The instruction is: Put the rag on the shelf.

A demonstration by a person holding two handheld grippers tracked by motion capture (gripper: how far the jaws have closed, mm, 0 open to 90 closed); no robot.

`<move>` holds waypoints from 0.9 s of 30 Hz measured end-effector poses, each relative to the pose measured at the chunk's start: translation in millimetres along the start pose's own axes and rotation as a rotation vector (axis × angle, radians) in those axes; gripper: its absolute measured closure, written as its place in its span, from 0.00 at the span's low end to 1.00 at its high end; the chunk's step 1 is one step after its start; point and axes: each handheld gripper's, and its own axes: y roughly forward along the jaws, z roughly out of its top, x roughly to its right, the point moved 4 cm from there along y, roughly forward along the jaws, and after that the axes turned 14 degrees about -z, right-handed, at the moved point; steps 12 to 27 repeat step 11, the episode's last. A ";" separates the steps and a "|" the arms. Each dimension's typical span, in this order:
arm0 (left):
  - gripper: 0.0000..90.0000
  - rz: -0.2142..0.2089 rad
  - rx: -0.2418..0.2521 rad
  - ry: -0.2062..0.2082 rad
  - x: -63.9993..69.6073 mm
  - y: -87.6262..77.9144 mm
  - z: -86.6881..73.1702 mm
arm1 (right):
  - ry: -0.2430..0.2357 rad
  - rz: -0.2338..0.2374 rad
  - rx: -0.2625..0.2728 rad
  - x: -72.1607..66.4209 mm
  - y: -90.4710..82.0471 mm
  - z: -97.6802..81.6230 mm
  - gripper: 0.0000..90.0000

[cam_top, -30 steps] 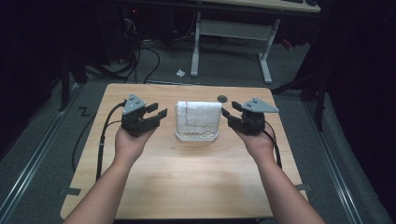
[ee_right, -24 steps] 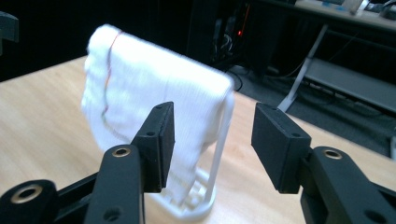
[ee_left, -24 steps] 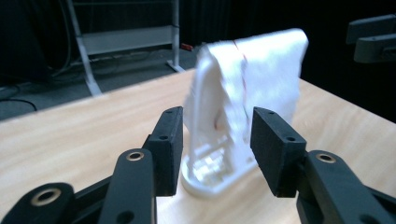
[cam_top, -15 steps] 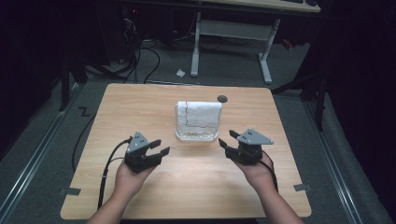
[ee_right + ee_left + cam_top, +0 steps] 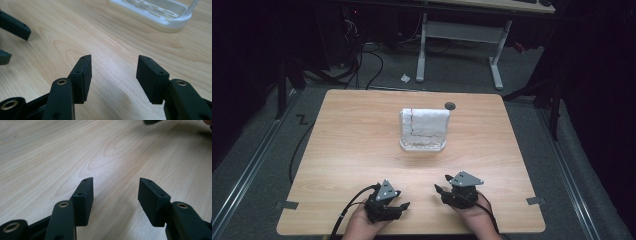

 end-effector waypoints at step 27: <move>0.50 0.002 0.057 -0.058 -11.9 -7.4 -0.6 | -0.031 0.001 0.000 -1.7 4.2 -2.1 0.52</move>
